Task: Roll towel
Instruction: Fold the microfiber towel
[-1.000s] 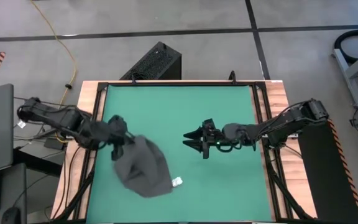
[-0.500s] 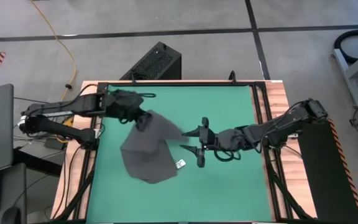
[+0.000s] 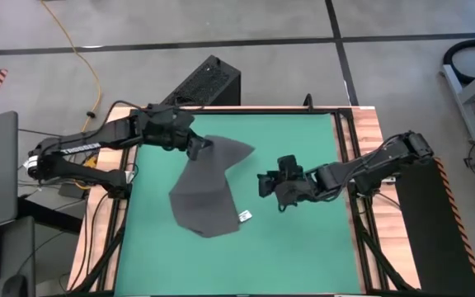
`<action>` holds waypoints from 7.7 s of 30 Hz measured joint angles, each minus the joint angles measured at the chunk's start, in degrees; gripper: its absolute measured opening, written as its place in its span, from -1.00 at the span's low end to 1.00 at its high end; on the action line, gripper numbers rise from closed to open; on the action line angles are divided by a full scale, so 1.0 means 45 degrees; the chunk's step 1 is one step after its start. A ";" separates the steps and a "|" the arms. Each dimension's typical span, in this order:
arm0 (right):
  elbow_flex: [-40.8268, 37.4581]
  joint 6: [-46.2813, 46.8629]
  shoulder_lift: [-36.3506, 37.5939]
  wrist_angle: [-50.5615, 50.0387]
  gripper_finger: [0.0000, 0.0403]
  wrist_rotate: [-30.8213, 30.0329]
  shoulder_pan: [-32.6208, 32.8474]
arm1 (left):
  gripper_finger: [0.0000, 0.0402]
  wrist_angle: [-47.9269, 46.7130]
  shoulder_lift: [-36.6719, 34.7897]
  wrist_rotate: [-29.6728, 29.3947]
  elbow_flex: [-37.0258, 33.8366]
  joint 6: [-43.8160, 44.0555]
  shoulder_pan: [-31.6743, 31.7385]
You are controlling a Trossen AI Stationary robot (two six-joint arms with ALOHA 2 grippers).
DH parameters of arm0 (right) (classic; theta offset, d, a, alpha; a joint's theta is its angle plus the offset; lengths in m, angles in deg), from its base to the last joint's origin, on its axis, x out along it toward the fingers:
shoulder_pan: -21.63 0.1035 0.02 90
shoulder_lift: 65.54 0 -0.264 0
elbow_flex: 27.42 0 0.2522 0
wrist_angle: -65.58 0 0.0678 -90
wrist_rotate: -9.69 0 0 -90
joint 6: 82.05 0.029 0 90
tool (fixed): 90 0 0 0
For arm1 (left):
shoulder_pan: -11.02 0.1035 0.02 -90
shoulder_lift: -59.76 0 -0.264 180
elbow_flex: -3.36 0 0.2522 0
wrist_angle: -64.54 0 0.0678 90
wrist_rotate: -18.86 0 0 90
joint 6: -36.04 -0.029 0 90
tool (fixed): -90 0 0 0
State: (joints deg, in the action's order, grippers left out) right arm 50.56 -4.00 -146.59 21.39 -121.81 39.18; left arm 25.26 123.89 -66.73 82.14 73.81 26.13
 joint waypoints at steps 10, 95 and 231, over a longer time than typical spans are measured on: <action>-0.2518 0.1612 -0.0684 0.7963 0.16 0.1303 -0.1326 | -1.00 0.1622 -0.0527 -0.0143 0.0000 0.0210 -0.0037; -0.2606 -0.5117 -0.4731 1.7245 0.07 0.1044 -0.2264 | -1.00 0.2885 -0.0657 -0.0386 0.0053 -0.0113 0.1412; 0.2169 -0.5392 -0.4945 0.2209 0.16 0.3902 0.0721 | -0.62 0.2755 0.4622 0.7217 -0.5401 -0.9573 0.1817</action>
State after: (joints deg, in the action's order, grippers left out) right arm 60.32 -28.26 -168.84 31.33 -104.26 42.43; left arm 37.66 144.69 -34.26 57.83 30.74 34.31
